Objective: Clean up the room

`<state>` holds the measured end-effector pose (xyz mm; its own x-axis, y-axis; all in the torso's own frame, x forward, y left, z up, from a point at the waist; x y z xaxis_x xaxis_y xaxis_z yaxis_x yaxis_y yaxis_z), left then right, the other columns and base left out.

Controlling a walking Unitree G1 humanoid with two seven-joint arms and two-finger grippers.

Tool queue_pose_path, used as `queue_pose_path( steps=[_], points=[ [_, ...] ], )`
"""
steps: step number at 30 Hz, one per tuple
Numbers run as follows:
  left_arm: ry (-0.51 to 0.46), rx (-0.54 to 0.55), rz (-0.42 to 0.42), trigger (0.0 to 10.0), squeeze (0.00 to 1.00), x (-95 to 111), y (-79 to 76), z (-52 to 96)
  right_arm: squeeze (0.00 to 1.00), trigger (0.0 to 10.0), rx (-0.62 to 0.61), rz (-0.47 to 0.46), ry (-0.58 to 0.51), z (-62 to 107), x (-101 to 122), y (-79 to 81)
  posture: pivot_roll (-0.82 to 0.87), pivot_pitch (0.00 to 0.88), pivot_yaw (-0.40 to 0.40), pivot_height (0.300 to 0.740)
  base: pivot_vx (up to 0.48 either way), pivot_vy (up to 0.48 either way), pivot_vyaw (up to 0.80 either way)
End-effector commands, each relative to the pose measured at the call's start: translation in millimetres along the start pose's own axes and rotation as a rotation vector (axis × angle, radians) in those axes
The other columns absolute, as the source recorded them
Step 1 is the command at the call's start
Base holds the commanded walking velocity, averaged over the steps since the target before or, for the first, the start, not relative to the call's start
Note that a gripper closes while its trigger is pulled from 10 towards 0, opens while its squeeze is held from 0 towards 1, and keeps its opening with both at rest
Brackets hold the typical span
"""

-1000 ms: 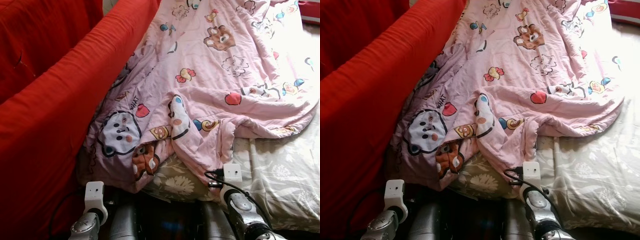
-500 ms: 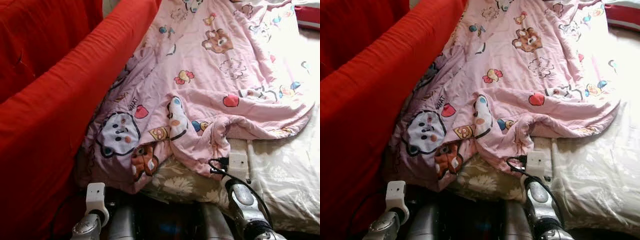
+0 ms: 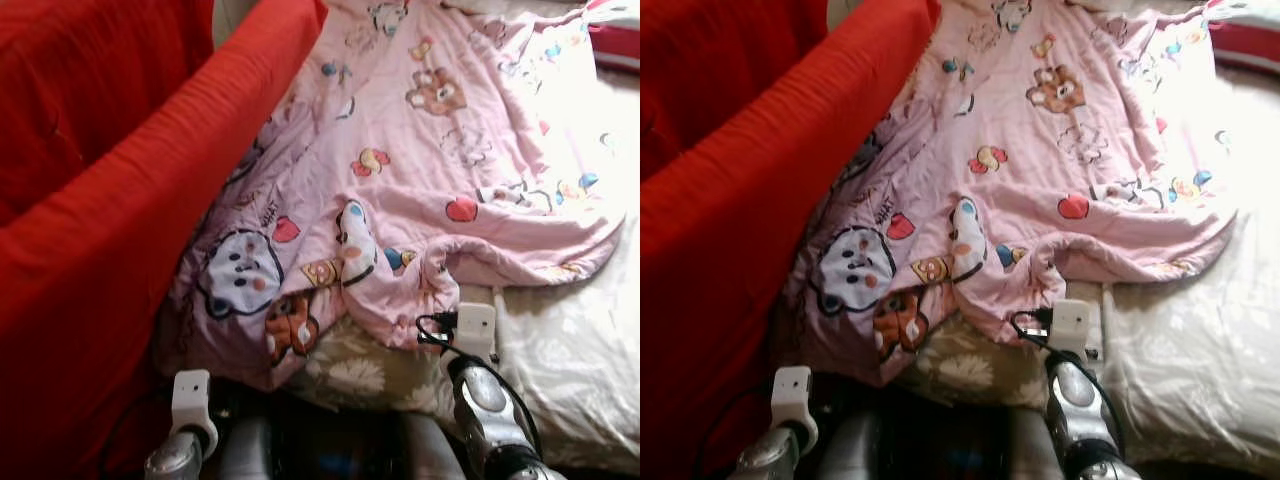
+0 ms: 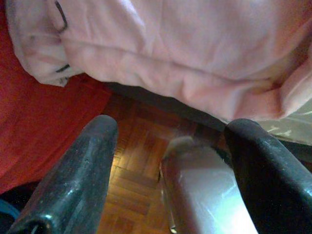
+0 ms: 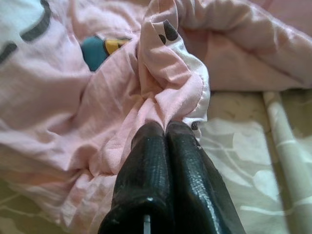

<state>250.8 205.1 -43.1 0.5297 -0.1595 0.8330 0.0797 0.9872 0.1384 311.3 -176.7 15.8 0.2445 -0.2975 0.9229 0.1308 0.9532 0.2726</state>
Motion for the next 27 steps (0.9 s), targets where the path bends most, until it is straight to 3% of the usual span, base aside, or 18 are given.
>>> queue_pose_path(
  steps=[1, 11, 19, 27],
  points=[
    [0.068, 0.003, -0.007, 10.0, 0.0, -17.0, 2.5, 6.3, 0.0, 10.0, -0.005, -0.017, 0.008, 3.3, -5.7, -0.6, -0.01, 0.178, 0.04, 0.693, 0.0, 0.0, 0.0],
    [0.068, -0.001, -0.01, 10.0, 0.0, -16.6, 1.7, 5.9, 0.0, 10.0, -0.002, -0.026, -0.009, 2.9, -3.4, -0.2, -0.01, 0.172, 0.038, 0.74, 0.0, 0.0, 0.0],
    [0.061, -0.011, -0.022, 10.0, 0.0, -15.0, -0.7, 5.2, 0.0, 10.0, -0.008, -0.038, -0.006, 2.8, -3.6, -1.2, -0.01, 0.175, 0.037, 0.74, 0.0, 0.0, 0.0],
    [0.044, -0.012, -0.026, 10.0, 0.0, -11.3, -0.4, 4.0, 0.0, 10.0, -0.007, -0.037, -0.004, 3.1, -4.2, -1.2, -0.01, 0.18, 0.035, 0.74, 0.0, -0.445, 0.0]
  ],
)
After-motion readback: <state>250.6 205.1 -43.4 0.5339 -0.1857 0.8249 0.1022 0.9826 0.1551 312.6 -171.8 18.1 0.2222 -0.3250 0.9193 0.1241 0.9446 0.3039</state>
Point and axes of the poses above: a point about 5 cm out from each wrist's last joint towards the gripper, its own z axis pointing back from the gripper into the wrist, its own x axis along the axis of the wrist's last joint, y = z × x, the point moved 1 cm from there along -z, pointing out of the wrist towards the gripper, and after that the axes turned 14 degrees about -z, right-handed, at the moved point
